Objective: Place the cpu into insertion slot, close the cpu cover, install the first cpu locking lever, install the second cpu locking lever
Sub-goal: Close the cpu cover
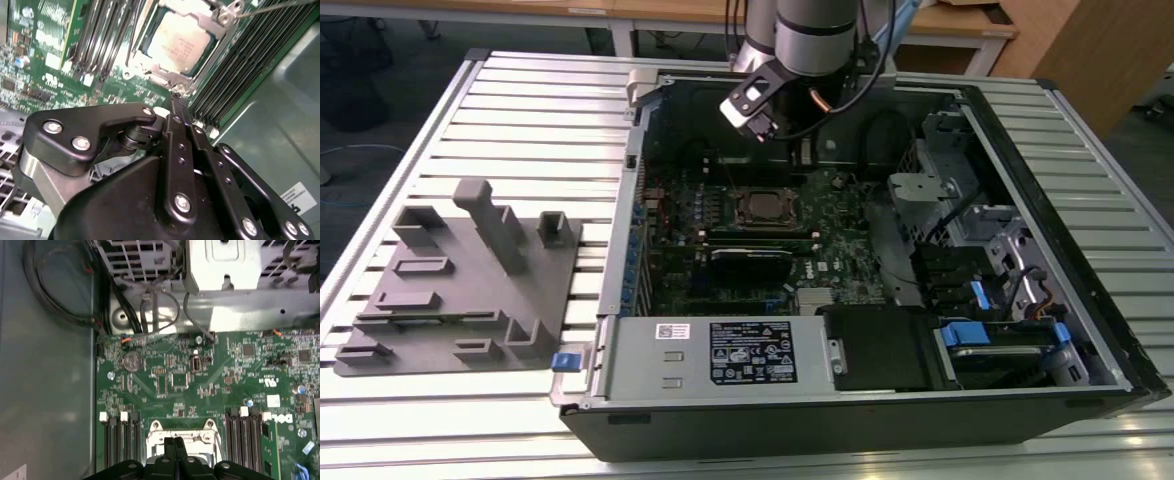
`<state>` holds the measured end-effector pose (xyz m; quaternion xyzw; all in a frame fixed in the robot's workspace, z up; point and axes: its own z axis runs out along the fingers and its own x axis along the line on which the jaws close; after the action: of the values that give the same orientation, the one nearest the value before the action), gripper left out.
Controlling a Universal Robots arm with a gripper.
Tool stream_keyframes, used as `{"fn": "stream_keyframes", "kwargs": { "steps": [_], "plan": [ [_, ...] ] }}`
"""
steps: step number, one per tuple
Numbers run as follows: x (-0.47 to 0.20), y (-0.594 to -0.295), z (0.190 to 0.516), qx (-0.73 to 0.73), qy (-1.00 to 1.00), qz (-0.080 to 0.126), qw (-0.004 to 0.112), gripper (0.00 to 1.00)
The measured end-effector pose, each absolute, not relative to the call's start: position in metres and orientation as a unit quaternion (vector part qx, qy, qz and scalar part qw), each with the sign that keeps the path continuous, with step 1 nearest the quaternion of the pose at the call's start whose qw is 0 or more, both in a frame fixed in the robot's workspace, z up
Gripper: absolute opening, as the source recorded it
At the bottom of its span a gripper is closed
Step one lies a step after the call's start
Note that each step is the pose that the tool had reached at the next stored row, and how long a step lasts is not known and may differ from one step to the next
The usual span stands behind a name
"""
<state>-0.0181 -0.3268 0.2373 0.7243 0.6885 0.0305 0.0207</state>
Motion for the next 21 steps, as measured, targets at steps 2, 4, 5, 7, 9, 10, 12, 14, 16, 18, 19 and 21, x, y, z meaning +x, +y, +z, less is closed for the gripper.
{"fn": "stream_keyframes", "kwargs": {
  "steps": [2,4,5,7,9,10,12,14,16,18,19,21],
  "plan": [
    [-0.0181,-0.3268,0.2370,0.725,0.689,0.024,0.015,0.11],
    [-0.0182,-0.3268,0.2370,0.725,0.689,0.020,0.011,0.11],
    [-0.0182,-0.3268,0.2370,0.725,0.689,0.020,0.011,0.11],
    [-0.0181,-0.3268,0.2369,0.725,0.689,0.019,0.010,0.11],
    [-0.0181,-0.3268,0.2369,0.725,0.689,0.019,0.010,0.11],
    [-0.0180,-0.3267,0.2366,0.725,0.689,0.017,0.007,0.11],
    [-0.0180,-0.3268,0.2365,0.725,0.689,0.010,0.001,0.11],
    [-0.0181,-0.3268,0.2365,0.725,0.689,0.009,0.001,0.11],
    [-0.0181,-0.3268,0.2365,0.725,0.689,0.009,0.000,0.11],
    [-0.0181,-0.3268,0.2365,0.725,0.689,0.009,0.000,0.11],
    [-0.0181,-0.3268,0.2365,0.725,0.689,0.009,0.000,0.11],
    [-0.0182,-0.3268,0.2365,0.725,0.689,0.009,0.000,0.11]
  ]
}}
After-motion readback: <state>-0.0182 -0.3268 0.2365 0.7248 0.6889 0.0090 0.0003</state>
